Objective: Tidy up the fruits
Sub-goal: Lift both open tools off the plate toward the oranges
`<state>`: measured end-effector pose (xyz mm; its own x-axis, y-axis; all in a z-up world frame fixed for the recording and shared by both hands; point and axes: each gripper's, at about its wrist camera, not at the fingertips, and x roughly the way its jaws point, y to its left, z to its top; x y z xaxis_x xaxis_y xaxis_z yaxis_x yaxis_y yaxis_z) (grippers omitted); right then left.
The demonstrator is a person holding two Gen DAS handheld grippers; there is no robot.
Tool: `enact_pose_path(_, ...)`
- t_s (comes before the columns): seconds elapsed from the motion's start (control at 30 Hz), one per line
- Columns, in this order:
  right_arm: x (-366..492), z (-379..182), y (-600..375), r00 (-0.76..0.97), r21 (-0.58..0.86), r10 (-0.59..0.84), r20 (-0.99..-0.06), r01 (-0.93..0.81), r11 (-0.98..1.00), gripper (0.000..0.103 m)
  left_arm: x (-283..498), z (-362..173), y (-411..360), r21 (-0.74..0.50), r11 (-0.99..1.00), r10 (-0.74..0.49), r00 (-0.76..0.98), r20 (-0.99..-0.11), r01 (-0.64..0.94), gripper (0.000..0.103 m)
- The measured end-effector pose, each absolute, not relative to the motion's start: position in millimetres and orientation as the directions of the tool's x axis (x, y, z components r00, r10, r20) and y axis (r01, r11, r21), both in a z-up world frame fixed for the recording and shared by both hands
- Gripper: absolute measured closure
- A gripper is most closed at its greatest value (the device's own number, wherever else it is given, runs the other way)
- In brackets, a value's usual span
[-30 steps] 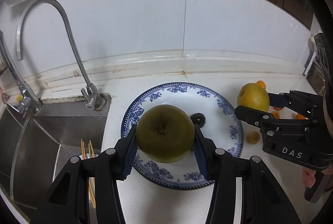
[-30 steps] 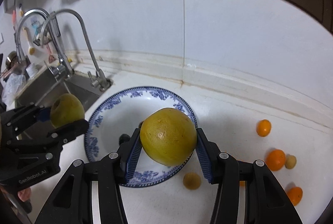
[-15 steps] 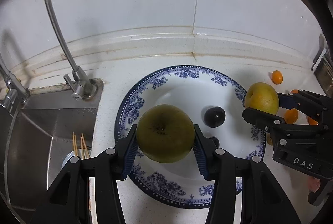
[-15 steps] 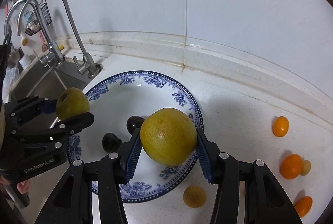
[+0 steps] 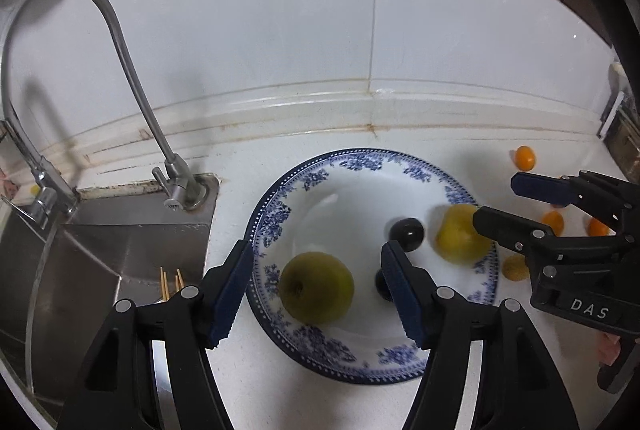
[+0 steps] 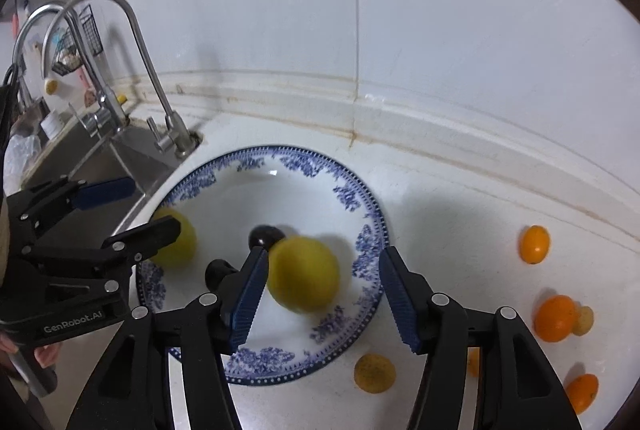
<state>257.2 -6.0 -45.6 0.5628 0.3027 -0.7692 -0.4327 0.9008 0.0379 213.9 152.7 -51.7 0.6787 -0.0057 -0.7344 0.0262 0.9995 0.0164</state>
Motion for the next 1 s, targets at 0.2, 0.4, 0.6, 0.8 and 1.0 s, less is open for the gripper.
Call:
enact_pose_path(0.2,234.0,-23.1,-16.8,0.609,0.038,0.312,-0.729,-0.419,0.907,0.045,190.4,-33.2,144.1,-0.018,1.0,-0.031,0.702,-0.711,0.026,0.038)
enact_pose_path(0.4,205.4,0.4,-35.1,0.668,0.024,0.306,-0.678,-0.396,0.918,0.045,164.2,-9.5,128.2,-0.026,0.999,-0.039,0.75,-0.661,0.029,0.034)
enact_pose_path(0.6,180.9,19.8,-60.8,0.703,0.034,0.299,-0.645,-0.365,0.931,0.045,140.6,9.6,105.4,-0.024,0.998,-0.063,0.793,-0.607,0.061,0.033)
enact_pose_path(0.8,159.1,35.9,-84.2,0.738,0.025,0.274,-0.617,-0.329,0.944,0.045,120.6,22.1,80.9,-0.028,0.996,-0.088,0.822,-0.563,0.087,0.03)
enact_pose_path(1.0,138.6,48.7,-112.6,0.78,0.007,0.226,-0.584,-0.273,0.962,0.041,107.8,27.5,58.3,-0.035,0.993,-0.113,0.832,-0.543,0.112,0.026)
